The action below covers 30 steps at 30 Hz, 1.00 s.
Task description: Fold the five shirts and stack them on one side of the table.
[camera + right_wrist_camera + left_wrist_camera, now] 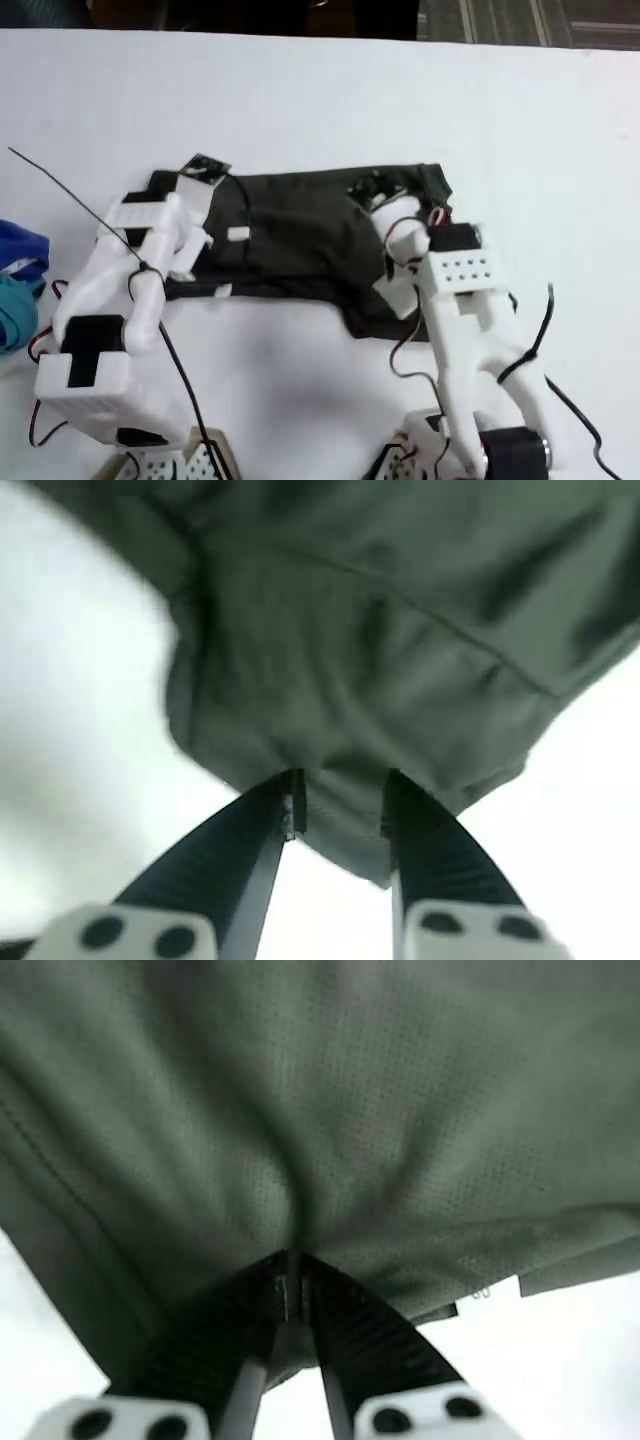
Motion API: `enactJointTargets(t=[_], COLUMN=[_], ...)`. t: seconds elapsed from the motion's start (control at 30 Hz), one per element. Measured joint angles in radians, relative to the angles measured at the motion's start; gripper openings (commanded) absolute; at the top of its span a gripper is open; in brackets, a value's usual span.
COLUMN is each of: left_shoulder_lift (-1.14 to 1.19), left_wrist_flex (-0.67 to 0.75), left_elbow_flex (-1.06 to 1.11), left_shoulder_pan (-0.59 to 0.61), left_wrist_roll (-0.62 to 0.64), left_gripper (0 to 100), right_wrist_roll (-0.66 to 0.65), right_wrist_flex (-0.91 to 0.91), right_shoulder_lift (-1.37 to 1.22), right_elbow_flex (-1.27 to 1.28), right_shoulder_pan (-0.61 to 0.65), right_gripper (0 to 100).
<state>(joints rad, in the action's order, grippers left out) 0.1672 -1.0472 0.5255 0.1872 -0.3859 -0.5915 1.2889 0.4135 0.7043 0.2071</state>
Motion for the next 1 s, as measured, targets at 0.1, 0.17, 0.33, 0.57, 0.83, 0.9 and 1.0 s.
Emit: enactJointTargets(t=[0.1, 0.17, 0.33, 0.57, 0.83, 0.9, 1.0], left_shoulder_lift=[0.000, 0.000, 0.000, 0.000, 0.000, 0.000, 0.000], left_wrist_flex=[0.000, 0.000, 0.000, 0.000, 0.000, 0.000, 0.000], left_elbow_flex=[0.000, 0.000, 0.000, 0.000, 0.000, 0.000, 0.000], left_shoulder_pan=[0.000, 0.000, 0.000, 0.000, 0.000, 0.000, 0.000], left_wrist_roll=[0.000, 0.000, 0.000, 0.000, 0.000, 0.000, 0.000], left_gripper=[2, 2, 2, 2, 2, 2, 2], right_wrist_roll=[0.000, 0.000, 0.000, -0.029, -0.060, -0.060, -0.060], right_wrist_flex=[0.014, 0.000, -0.103, -0.189, -0.281, -0.281, -0.281], right_shoulder_lift=[0.009, 0.009, -0.017, -0.161, -0.244, -0.245, -0.245], right_elbow_flex=[0.018, 0.055, 0.120, 0.126, 0.124, 0.112, 0.071], right_shoulder_pan=[0.066, 0.107, 0.135, 0.135, 0.064, 0.029, -0.032], right_gripper=[13.0, 13.0, 13.0, 13.0, 4.0, 2.2, 1.7])
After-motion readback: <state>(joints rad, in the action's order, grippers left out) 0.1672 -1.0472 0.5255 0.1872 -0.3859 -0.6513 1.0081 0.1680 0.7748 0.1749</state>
